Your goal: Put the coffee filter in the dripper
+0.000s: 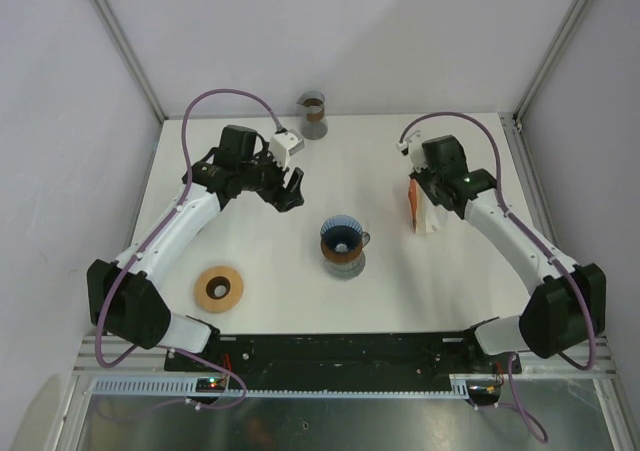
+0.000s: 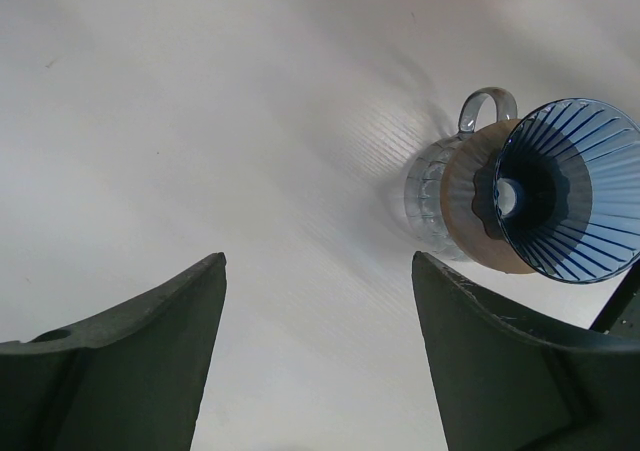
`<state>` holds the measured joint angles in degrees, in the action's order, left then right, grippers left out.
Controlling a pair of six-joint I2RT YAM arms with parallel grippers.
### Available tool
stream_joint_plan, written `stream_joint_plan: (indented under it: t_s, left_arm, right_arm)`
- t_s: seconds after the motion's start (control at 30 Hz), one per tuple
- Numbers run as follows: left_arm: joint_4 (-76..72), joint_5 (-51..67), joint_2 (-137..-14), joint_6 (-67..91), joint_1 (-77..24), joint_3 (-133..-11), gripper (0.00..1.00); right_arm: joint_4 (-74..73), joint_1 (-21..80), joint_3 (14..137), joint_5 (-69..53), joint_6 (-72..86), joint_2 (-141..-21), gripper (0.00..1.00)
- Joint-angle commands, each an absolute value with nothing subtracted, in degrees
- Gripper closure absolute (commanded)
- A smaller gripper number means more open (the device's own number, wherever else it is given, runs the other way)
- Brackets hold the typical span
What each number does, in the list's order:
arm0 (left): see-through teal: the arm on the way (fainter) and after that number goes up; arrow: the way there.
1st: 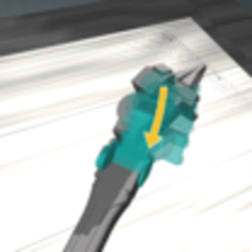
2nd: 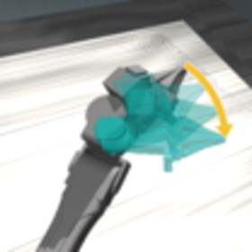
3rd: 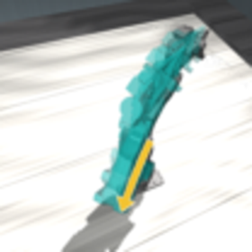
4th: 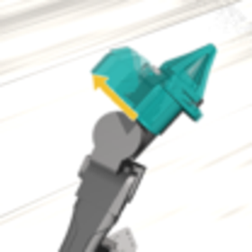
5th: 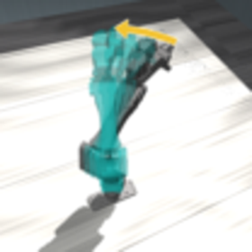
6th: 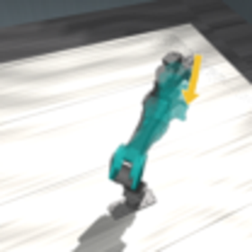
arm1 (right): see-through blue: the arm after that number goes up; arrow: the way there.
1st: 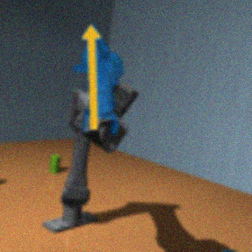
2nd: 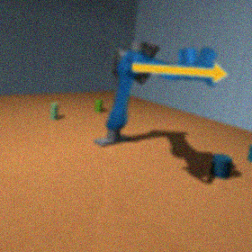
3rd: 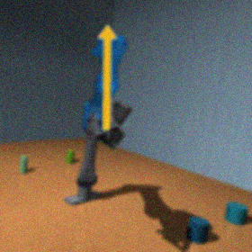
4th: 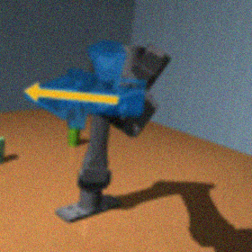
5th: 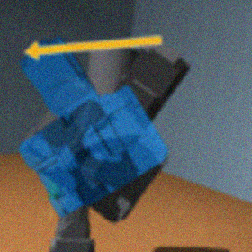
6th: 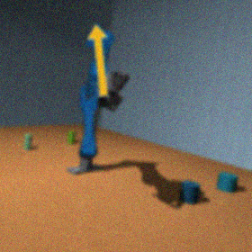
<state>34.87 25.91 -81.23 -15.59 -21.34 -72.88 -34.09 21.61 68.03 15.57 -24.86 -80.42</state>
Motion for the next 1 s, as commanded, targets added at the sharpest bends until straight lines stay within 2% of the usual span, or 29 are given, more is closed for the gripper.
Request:
stream_joint_plan:
  t_s: [0.0, 0.23, 0.4, 0.6, 0.83, 0.97]
  left_arm:
    - [33.97, 27.4, -78.74, -16.96, -21.03, -73.21, 0.2]
    - [34.09, 27.03, -76.49, -16.66, -21.01, -74.23, 0.2]
    - [35.55, 26.87, -74.24, -16.7, -21.07, -77.44, 0.2]
    - [38.53, 31.95, -71.89, -15.2, -21.65, -80.11, 0.19]
    - [39.36, 32.33, -70.36, -10.53, -28.14, -82.92, 0.16]
    - [39.42, 26.65, -70.85, -9.2, -36.9, -85.68, 0.13]
  right_arm:
    - [-41.01, 22.8, 72.14, 18.78, -17.93, -76.21, 1.0]
    - [-53.83, 26.47, 85.17, 17.26, -3.66, -74.43, 1.0]
    - [-68.67, 34.33, 100.41, 16.41, 5.01, -79.92, 1.0]
    - [-79.5, 41.71, 114.02, 10.39, 10.2, -87.51, 1.0]
    - [-75.97, 44.52, 117.32, 4.39, 16.36, -91.31, 1.0]
    - [-72.75, 45.95, 116.27, 5.66, 19.79, -91.83, 1.0]
